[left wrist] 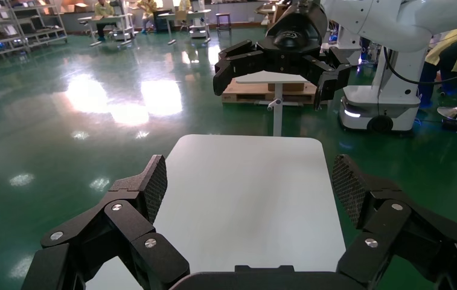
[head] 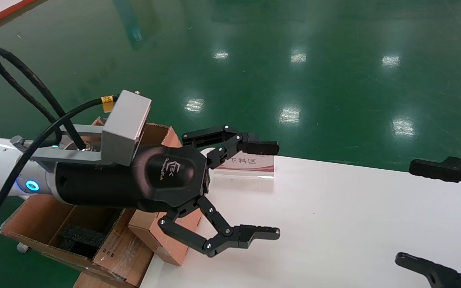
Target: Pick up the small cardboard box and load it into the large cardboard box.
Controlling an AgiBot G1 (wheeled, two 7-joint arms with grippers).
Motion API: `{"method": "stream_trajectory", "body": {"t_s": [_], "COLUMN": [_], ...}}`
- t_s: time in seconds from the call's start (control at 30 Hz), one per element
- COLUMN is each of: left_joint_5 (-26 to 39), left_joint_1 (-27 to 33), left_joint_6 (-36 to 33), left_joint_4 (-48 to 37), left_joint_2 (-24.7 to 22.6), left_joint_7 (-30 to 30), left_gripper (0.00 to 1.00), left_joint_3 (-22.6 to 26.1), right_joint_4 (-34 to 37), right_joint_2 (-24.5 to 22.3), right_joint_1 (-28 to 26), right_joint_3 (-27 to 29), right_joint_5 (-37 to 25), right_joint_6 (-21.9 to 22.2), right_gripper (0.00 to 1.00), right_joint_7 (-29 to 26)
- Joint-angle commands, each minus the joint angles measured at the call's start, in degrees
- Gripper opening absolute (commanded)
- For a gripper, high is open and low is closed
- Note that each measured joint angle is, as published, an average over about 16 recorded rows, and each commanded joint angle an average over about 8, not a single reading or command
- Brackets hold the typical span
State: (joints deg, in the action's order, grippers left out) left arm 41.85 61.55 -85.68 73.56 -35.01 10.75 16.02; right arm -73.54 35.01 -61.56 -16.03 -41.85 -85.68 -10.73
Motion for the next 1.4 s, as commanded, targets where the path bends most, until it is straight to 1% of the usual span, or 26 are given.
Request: {"method": "stream_trajectory", "body": {"t_s": [0.03, 0.23, 0.4, 0.53, 0.67, 0.9, 1.1, 1.27, 1.4], "left_joint_5": [0.0, 0.2, 2.1, 5.5, 11.7, 25.1, 36.0, 42.2, 45.1], "left_joint_1": [0.0, 0.0, 0.3, 1.5, 5.5, 16.3, 26.0, 33.6, 38.7], "left_joint_6": [0.0, 0.1, 1.1, 1.6, 0.3, -3.1, -4.6, -4.6, -4.5], "left_joint_4": [0.0, 0.0, 0.8, 2.4, 3.5, 4.0, 4.2, 4.2, 4.2], "left_joint_2": [0.0, 0.1, 1.2, 2.7, 3.8, 3.1, 1.3, 0.5, 0.3], "left_joint_7": [0.0, 0.0, 0.6, 2.0, 4.4, 10.5, 15.0, 19.4, 23.5], "left_gripper": [1.00, 1.00, 1.00, 1.00, 1.00, 1.00, 1.00, 1.00, 1.00], "left_joint_3": [0.0, 0.0, 0.3, 1.3, 3.8, 10.7, 20.0, 27.6, 32.4], "right_joint_4": [0.0, 0.0, 0.0, 0.0, 0.1, 0.1, 0.1, 0.1, 0.1], "right_joint_2": [0.0, 0.0, 0.0, 0.0, 0.0, 0.0, 0.0, 0.0, 0.0], "right_joint_1": [0.0, 0.0, 0.0, 0.0, 0.0, 0.0, -0.1, -0.1, -0.1], "right_joint_3": [0.0, 0.0, 0.0, 0.0, -0.1, -0.1, -0.1, -0.1, -0.2], "right_joint_5": [0.0, 0.0, 0.0, 0.0, 0.0, 0.0, 0.1, 0.1, 0.1], "right_joint_6": [0.0, 0.0, 0.0, 0.0, 0.0, 0.0, 0.0, 0.0, 0.0], "right_gripper": [1.00, 1.00, 1.00, 1.00, 1.00, 1.00, 1.00, 1.00, 1.00], "right_joint_7": [0.0, 0.0, 0.0, 0.0, 0.0, 0.1, 0.1, 0.1, 0.1]}}
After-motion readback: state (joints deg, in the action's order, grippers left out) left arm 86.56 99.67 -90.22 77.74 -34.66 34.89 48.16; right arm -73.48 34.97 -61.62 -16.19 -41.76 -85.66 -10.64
